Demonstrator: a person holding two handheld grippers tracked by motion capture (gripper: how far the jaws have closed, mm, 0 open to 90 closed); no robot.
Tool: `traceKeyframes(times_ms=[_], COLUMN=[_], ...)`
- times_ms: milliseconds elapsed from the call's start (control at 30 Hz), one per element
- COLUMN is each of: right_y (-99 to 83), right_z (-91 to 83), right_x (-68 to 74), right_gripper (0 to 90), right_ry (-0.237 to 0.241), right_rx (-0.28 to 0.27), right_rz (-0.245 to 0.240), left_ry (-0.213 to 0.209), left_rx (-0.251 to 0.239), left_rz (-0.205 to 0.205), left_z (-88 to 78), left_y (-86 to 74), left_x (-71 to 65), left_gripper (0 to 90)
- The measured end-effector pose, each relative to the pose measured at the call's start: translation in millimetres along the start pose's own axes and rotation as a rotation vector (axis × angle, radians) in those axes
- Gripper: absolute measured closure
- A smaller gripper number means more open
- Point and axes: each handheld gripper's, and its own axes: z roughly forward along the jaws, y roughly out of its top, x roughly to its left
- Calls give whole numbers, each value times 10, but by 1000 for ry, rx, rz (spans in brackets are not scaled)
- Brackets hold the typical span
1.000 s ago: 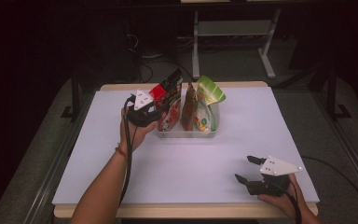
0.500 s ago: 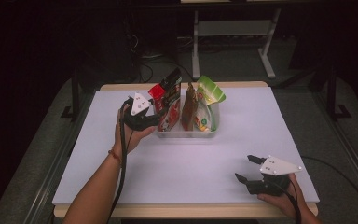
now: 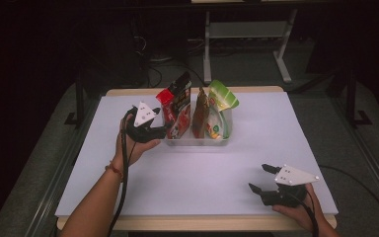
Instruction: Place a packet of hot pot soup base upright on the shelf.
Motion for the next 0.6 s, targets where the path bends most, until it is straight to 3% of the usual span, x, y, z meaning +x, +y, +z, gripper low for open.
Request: traceKeyframes(times_ms=[233,600], right_y=[0,1], right_z=[-6,-15], right_x=[-15,-17], right_gripper=[230,230], right_ry=[-8,-15], right_rx=[-5,-8], right_rz=[5,2], left_ry=[-15,-28], left_rx=[7,5], left_rz=[33,36], left_z=[-76,-188], left_y=[-10,-57], left_x=[-45,-75], left_gripper=[324,286])
